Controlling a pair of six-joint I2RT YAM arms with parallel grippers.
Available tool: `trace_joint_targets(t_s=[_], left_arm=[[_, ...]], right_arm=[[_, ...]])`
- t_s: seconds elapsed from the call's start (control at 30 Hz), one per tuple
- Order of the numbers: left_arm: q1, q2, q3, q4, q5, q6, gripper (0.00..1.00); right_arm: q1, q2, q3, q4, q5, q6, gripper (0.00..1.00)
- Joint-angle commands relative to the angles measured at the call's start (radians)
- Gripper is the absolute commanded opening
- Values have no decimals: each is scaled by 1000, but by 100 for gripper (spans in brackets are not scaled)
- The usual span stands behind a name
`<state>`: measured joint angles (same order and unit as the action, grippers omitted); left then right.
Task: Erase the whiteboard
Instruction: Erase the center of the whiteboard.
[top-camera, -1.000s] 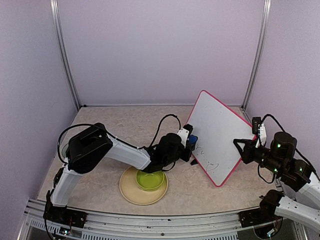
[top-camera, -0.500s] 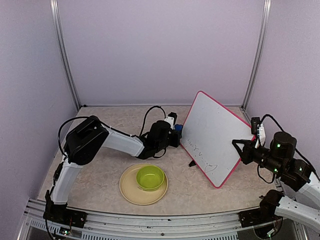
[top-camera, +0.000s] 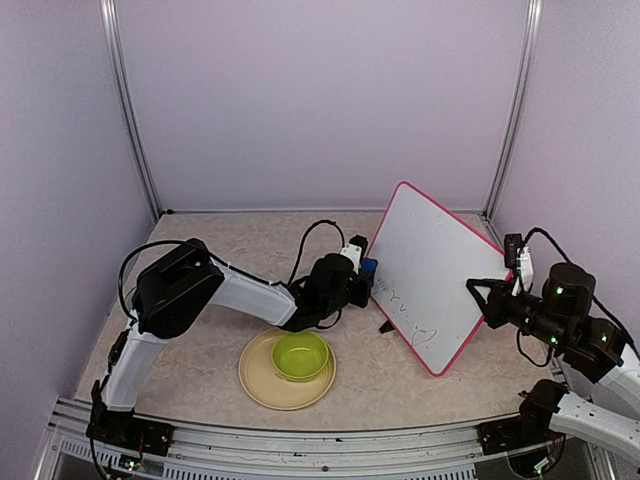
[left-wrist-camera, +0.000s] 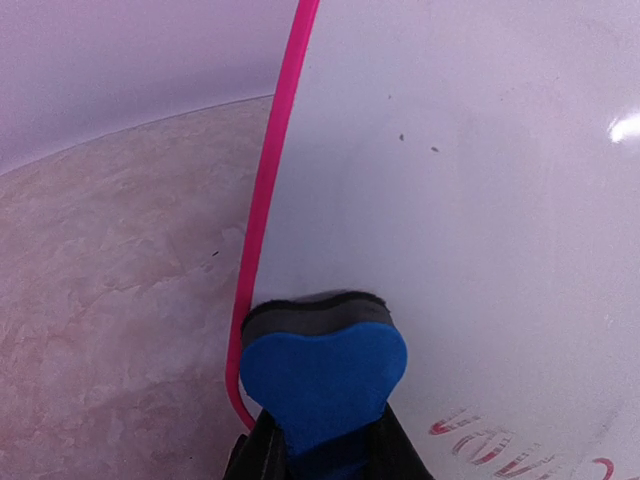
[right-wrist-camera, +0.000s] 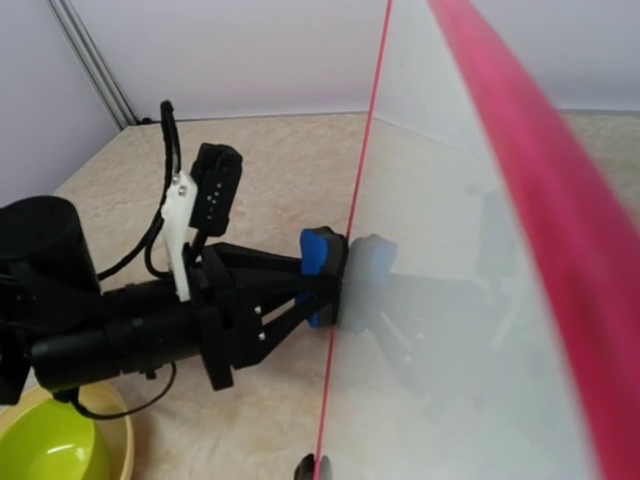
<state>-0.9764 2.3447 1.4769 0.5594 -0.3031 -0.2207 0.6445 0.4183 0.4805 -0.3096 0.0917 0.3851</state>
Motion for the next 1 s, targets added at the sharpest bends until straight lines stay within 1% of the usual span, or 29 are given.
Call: trace_joint_targets(t_s=[0.0, 0.1, 0.37, 0.7, 0.97], left_arm=[[4, 57, 78, -94, -96, -27, 0], [19, 61, 84, -102, -70, -46, 0], [12, 71, 85, -102, -72, -35, 0], [-39, 47, 24, 10, 59, -1, 0], [-75, 26, -13, 51, 75, -3, 0]], right_arm=[[4, -31, 49, 27, -63, 21, 0], [3, -38, 47, 24, -61, 23, 0], [3, -39, 44, 27, -61, 23, 0], [3, -41, 44, 42, -72, 29, 0], [3, -41, 44, 52, -80, 31, 0]])
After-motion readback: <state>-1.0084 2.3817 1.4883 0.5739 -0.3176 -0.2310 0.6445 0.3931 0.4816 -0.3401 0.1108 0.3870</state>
